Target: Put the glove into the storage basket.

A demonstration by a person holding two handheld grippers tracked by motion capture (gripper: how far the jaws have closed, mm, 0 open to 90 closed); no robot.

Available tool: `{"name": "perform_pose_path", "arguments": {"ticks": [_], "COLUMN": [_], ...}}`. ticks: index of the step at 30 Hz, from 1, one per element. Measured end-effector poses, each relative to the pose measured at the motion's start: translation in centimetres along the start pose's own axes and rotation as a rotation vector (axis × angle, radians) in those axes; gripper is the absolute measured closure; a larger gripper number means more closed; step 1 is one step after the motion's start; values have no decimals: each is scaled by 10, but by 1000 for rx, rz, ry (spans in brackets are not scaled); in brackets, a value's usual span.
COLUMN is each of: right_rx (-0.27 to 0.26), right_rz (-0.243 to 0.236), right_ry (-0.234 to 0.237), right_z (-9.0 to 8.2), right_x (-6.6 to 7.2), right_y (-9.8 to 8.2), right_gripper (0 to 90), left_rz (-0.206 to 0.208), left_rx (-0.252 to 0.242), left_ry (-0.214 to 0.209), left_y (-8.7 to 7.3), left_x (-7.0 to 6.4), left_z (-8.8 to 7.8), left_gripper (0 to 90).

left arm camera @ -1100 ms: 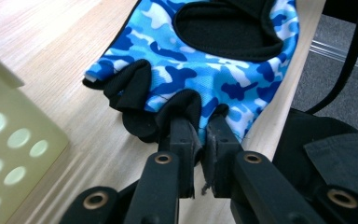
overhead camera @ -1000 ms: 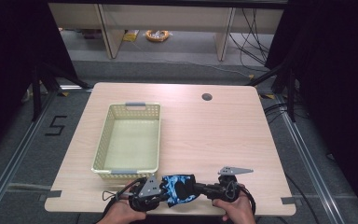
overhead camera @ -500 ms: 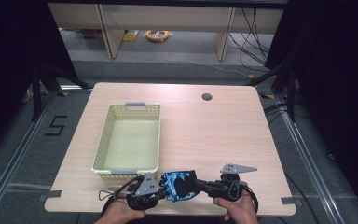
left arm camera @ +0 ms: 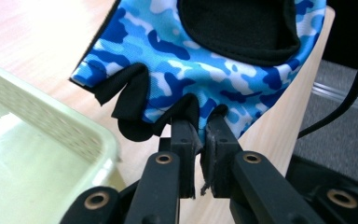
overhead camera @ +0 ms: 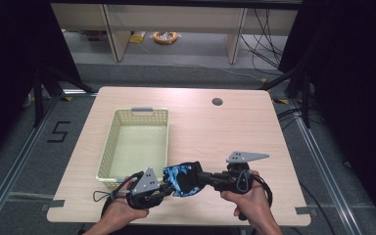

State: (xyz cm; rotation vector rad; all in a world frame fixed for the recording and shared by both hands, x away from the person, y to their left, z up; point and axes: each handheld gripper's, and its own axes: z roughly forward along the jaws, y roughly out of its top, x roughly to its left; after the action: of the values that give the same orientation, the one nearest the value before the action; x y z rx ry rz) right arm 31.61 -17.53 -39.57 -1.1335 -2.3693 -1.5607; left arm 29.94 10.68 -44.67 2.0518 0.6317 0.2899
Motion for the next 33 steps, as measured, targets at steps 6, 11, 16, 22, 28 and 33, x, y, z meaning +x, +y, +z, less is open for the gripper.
{"name": "perform_pose_path", "arguments": {"ticks": [6, 11, 16, 22, 28, 33], "right_rx": [10, 25, 38, 79, 101, 116], "right_rz": [-69, -110, -115, -125, -134, -111], "right_ry": [-2, -17, 4, 16, 24, 20], "right_z": [4, 13, 33, 63, 92, 110], "right_x": [10, 17, 22, 32, 35, 32], "right_y": [37, 67, 90, 110, 123, 128], "right_gripper": [862, 862, 862, 862, 863, 863], "left_rz": [-19, -23, -57, -99, -139, -175], "left_rx": [-35, -56, -44, -19, -7, 3], "left_ry": [20, 46, 74, 109, 141, 171], "left_y": [14, 21, 22, 12, -1, -9], "left_x": [17, 34, 53, 74, 91, 101], "left_z": [-16, -31, -47, -61, -71, -82], "left_gripper": [827, 826, 820, 808, 767, 677]}}
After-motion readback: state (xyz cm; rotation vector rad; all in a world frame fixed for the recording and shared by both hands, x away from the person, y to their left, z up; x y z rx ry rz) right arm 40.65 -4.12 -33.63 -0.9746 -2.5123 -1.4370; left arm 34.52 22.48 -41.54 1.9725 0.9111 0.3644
